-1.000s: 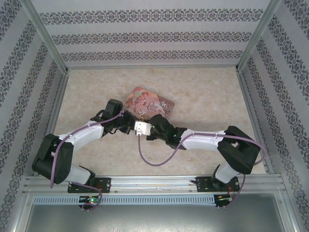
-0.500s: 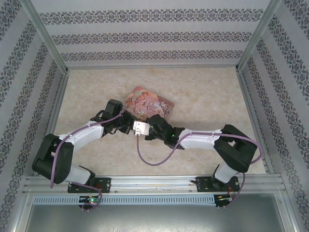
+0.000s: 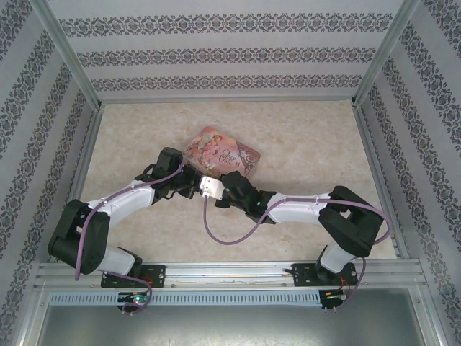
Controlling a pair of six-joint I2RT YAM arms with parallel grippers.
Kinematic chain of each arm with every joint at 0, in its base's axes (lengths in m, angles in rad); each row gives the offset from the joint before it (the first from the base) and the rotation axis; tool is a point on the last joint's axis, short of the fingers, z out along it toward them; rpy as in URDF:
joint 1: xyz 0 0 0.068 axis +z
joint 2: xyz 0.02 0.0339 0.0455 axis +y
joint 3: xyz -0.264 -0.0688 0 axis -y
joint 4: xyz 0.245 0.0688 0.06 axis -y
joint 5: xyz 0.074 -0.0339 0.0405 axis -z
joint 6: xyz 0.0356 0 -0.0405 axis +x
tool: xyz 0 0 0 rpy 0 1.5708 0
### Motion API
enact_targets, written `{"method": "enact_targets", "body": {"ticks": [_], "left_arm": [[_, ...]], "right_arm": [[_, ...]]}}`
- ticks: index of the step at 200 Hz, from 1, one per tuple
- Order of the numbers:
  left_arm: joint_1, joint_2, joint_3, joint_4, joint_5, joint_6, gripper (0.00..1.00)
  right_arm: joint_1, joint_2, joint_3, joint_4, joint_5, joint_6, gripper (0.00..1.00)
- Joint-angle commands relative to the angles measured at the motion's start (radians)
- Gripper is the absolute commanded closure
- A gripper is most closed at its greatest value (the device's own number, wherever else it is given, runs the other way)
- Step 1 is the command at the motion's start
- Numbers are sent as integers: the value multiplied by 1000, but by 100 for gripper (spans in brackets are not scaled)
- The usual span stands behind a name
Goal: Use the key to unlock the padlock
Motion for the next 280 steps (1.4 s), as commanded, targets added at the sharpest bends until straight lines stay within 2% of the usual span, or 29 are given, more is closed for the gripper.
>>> {"method": "enact_targets", "body": {"ticks": [1,42,73,158,280], "left_arm": [[-21,-9,-8,67,51,-26,100],[-23,-6,-7,74,53,-26,100],[-24,-1,-6,77,54,-27,100],[-36,13,-18,89,47,-28,100],[-38,54,-28,158,59,-43,100]], "right_arm": [[-5,10,-12,97,46,98,100],[-5,11,-36,159,60,239,100],[-5,22,-75,257,62,385,100],[-6,102,-166,484,92,664,100],[3,115,-180,433,120,653,100]]}}
